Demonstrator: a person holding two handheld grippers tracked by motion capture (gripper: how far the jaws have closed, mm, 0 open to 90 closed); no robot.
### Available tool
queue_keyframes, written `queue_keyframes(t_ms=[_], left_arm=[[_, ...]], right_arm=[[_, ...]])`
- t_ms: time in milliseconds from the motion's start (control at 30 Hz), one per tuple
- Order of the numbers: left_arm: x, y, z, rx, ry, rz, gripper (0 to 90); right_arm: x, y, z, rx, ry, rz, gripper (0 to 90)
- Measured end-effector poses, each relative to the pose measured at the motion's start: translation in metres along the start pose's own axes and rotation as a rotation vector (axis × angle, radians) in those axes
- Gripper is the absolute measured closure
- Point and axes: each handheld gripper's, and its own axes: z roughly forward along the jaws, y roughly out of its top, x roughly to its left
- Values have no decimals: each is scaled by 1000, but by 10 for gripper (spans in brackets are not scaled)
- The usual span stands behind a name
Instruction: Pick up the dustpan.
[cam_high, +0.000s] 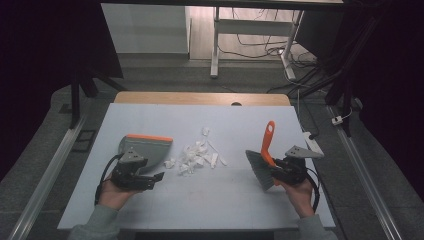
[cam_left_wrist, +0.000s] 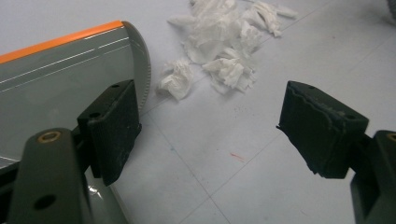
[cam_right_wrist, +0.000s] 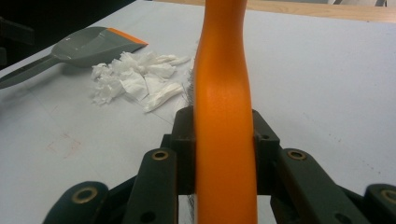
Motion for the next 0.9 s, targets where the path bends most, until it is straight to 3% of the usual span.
queue_keyframes(t_ms=[233, 433, 600, 900], left_arm=[[2, 6, -6, 34, 45, -48, 208], [7, 9, -26, 50, 136, -46, 200], [12, 9, -34, 80, 158, -76, 187], [21, 5, -31, 133, 176, -116, 181]], right_arm=[[-1, 0, -1, -5, 1, 4, 695], [-1, 1, -2, -12, 1, 6, 695], [-2, 1, -3, -17, 0, 7, 695], [-1, 1, -3, -19, -10, 6, 695]])
